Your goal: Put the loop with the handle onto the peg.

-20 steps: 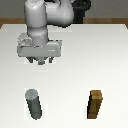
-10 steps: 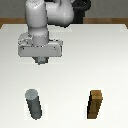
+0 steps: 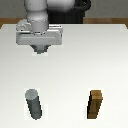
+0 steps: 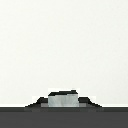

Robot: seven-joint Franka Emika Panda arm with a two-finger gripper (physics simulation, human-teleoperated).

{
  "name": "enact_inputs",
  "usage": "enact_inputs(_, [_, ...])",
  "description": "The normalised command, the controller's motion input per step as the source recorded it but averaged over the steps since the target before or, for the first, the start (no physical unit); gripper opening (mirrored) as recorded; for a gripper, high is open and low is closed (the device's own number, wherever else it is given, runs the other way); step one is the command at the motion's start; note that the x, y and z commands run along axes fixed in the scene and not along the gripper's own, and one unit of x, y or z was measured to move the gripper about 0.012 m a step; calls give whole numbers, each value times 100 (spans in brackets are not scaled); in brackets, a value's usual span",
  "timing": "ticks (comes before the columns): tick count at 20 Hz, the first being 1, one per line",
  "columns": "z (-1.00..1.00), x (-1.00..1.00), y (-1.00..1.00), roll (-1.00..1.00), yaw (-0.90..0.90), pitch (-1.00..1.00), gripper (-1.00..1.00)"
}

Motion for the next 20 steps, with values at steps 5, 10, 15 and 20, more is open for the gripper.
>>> enact_inputs(5, [100,0,0,0,0,0,-100])
enact_inputs(10, [40,0,0,0,-3,0,-100])
enact_inputs(15, [0,0,0,0,-75,0,-100])
enact_inputs(20, [0,0,0,0,-78,0,-100])
